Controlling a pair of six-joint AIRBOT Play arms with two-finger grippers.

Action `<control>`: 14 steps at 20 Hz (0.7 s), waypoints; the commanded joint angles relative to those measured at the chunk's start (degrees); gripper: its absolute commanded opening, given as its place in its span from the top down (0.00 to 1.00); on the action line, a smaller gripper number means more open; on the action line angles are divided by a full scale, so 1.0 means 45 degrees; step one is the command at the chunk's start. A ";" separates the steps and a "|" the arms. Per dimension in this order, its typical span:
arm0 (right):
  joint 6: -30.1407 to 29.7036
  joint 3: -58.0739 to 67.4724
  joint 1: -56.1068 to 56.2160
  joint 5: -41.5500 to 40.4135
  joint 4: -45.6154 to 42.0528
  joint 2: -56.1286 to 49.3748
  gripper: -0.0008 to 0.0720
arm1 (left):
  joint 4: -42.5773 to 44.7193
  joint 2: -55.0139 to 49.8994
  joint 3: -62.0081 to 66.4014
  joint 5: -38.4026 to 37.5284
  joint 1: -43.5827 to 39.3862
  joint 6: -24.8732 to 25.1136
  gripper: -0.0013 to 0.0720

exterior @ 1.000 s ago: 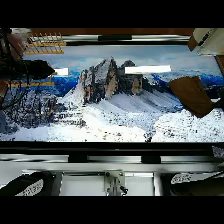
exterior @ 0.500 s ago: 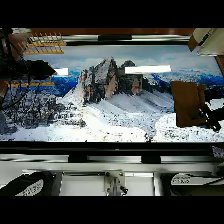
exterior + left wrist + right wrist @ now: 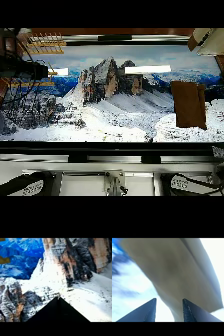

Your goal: Fold the shirts.

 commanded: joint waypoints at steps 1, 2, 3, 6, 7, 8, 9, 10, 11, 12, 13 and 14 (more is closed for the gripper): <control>-0.0826 0.1375 0.3512 0.0379 -0.2419 0.0029 0.07 | 0.2229 -0.1880 0.0942 -0.2618 -0.0194 -0.0850 0.81; -0.0763 0.1345 0.4449 0.1875 -0.2900 -0.0427 0.04 | 0.2288 -0.2346 0.1020 -0.3492 -0.0194 -0.0850 0.44; -0.0811 0.1345 0.4930 0.3288 -0.2618 -0.0971 0.04 | 0.2511 -0.2730 0.1025 -0.4342 -0.0194 -0.0850 0.15; -0.0651 0.1345 0.5707 0.4731 -0.1719 -0.1943 0.05 | 0.2579 -0.3157 0.1020 -0.4862 -0.0185 -0.0845 0.15; -0.0515 0.1345 0.5931 0.4702 -0.1729 -0.2030 0.05 | 0.2579 -0.3162 0.1020 -0.4823 -0.0180 -0.0840 0.15; -0.0534 0.1350 0.6120 0.4639 -0.1729 -0.2045 0.05 | 0.2589 -0.3152 0.1025 -0.4809 -0.0170 -0.0835 0.15; -0.0539 0.1350 0.6266 0.4619 -0.1724 -0.2035 0.05 | 0.2589 -0.3162 0.1020 -0.4809 -0.0165 -0.0835 0.15; -0.0534 0.1350 0.6368 0.4614 -0.1719 -0.2035 0.05 | 0.2579 -0.3177 0.1020 -0.4809 -0.0170 -0.0840 0.15; -0.0534 0.1350 0.6426 0.4619 -0.1690 -0.2035 0.05 | 0.2531 -0.3196 0.1020 -0.4809 -0.0170 -0.0845 0.15; -0.0534 0.1350 0.6460 0.4619 -0.1622 -0.2035 0.05 | 0.2535 -0.3220 0.1020 -0.4809 -0.0170 -0.0845 0.15; -0.0534 0.1350 0.6460 0.4619 -0.1632 -0.2035 0.05 | 0.2535 -0.3240 0.1020 -0.4809 -0.0170 -0.0845 0.15; -0.0534 0.1350 0.6460 0.4619 -0.1627 -0.2035 0.05 | 0.2535 -0.3249 0.1020 -0.4809 -0.0170 -0.0845 0.15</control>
